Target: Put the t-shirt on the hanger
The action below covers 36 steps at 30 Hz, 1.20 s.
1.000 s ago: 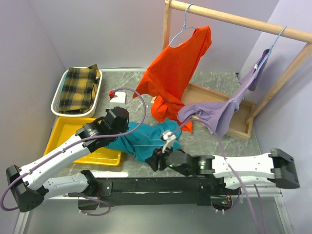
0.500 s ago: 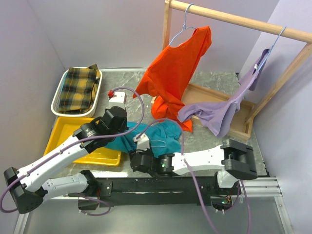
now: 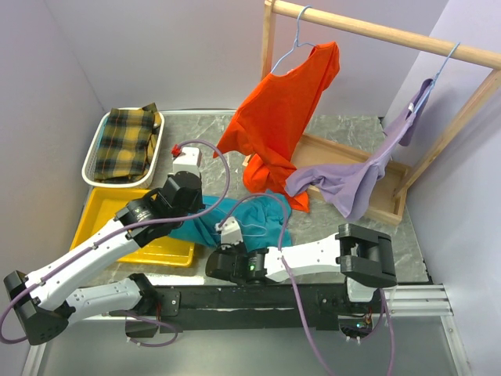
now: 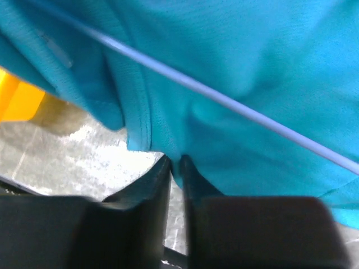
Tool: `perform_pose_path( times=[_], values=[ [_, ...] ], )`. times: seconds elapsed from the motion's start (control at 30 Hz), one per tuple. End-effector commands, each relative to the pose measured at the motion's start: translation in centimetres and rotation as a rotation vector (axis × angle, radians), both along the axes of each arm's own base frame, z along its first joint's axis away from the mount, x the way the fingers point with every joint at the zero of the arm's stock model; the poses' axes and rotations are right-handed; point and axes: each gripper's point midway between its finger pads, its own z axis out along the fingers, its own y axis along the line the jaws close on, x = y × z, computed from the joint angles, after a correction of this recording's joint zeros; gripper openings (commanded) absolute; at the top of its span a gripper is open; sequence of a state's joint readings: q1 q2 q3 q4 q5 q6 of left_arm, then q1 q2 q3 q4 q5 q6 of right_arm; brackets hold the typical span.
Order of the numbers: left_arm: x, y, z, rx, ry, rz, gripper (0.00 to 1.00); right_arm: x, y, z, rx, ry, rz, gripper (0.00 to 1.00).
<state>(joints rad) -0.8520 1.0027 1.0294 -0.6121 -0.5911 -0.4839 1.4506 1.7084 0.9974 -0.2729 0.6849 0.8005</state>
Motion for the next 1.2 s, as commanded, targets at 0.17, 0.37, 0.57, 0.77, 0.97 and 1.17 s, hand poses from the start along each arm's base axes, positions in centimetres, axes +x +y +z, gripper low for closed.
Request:
perform_pose_path(
  times=[0.17, 0.37, 0.57, 0.77, 0.97, 1.17],
  values=[
    [-0.1, 0.4, 2.7, -0.044, -0.061, -0.002, 0.01, 1.4, -3.2, 3.9, 0.144, -0.079, -0.148, 0.0],
    [-0.4, 1.2, 3.6, -0.045, -0.093, -0.001, 0.01, 1.2, -5.5, 4.9, 0.206, -0.069, -0.179, 0.0],
    [-1.0, 2.5, 4.7, -0.055, -0.153, -0.004, 0.01, 1.1, -7.1, 6.3, 0.304, -0.037, -0.188, 0.0],
    [-1.3, 4.0, 5.1, -0.036, -0.189, 0.03, 0.01, 1.4, -9.0, 7.3, 0.377, -0.008, -0.179, 0.0],
    [-1.7, 4.1, 5.8, -0.065, -0.237, 0.007, 0.01, 1.7, -9.9, 8.3, 0.414, 0.01, -0.177, 0.0],
    [-1.4, 4.8, 5.6, -0.032, -0.245, 0.036, 0.01, 1.9, -10.8, 9.4, 0.429, 0.005, -0.181, 0.0]
  ],
)
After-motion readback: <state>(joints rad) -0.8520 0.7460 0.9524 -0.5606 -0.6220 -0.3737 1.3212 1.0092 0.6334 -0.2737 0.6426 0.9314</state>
